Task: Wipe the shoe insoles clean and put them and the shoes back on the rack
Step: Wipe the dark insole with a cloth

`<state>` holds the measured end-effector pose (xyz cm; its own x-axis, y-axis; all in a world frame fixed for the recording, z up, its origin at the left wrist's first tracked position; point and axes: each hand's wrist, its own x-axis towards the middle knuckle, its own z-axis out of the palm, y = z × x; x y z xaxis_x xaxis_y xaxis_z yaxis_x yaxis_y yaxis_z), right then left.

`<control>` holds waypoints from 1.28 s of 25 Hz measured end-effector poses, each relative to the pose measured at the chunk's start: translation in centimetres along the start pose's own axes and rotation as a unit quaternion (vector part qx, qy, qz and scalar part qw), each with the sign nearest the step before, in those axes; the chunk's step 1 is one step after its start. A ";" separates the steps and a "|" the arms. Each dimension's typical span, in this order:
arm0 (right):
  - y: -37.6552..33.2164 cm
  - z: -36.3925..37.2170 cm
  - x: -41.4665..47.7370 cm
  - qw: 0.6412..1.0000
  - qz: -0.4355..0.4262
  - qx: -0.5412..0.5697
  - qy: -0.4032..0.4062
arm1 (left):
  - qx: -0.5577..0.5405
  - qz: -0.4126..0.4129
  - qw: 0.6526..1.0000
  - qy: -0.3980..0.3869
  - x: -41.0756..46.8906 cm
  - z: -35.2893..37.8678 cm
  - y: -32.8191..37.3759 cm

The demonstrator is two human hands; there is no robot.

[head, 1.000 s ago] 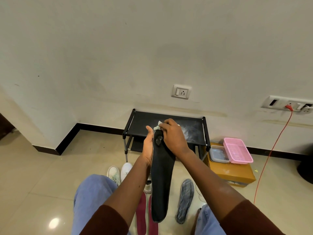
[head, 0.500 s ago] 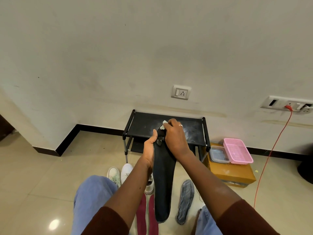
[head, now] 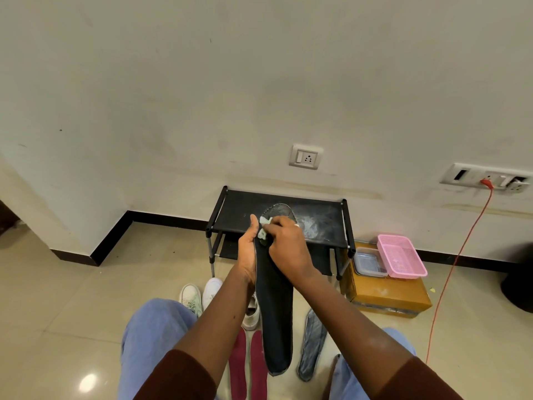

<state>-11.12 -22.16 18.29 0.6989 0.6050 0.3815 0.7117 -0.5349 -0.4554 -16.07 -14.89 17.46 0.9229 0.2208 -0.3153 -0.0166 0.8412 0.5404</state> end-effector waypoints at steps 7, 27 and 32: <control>0.5 -0.1 1.6 0.997 -0.017 -0.065 0.050 | 0.032 -0.016 0.999 0.007 -0.2 0.6 0.2; 0.9 -0.3 1.8 0.998 -0.025 -0.037 0.032 | 0.006 -0.031 0.998 0.054 -0.7 1.0 0.0; 1.0 0.4 -1.2 0.997 -0.080 -0.004 0.011 | -0.057 0.006 0.998 0.015 -0.4 0.4 0.4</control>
<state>-11.27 -23.20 17.09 0.5778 0.6700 0.4660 0.8146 -0.4378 -0.3805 -16.31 -14.82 18.15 0.9108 0.2435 -0.3335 -0.0717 0.8887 0.4529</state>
